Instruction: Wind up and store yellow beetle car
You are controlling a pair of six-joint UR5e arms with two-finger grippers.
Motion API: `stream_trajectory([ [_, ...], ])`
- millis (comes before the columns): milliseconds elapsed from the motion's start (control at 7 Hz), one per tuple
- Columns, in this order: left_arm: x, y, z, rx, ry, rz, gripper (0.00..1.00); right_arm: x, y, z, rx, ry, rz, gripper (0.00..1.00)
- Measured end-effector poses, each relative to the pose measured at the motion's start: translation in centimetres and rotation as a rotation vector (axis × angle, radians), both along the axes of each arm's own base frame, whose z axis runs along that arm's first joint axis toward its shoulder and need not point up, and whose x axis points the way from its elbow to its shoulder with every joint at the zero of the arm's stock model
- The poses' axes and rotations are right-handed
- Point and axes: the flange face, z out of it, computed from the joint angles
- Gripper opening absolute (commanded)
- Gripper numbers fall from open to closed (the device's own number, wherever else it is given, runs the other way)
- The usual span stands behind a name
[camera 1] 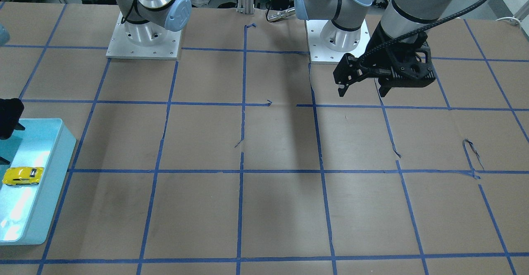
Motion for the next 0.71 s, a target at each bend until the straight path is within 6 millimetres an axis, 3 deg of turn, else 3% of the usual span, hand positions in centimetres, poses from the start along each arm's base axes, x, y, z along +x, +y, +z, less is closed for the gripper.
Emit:
stream_trajectory([
  [429, 0.1, 0.3, 0.6, -0.014, -0.009, -0.005, 1.00, 0.9, 1.2, 10.5, 0.059, -0.029, -0.086, 1.00],
  [571, 0.2, 0.4, 0.8, -0.018, -0.021, -0.006, 1.00, 1.6, 1.9, 13.2, 0.069, -0.032, -0.148, 1.00],
  [714, 0.3, 0.4, 1.0, -0.021, -0.033, -0.017, 1.00, 2.7, 2.3, 14.8, 0.071, -0.030, -0.210, 1.00],
])
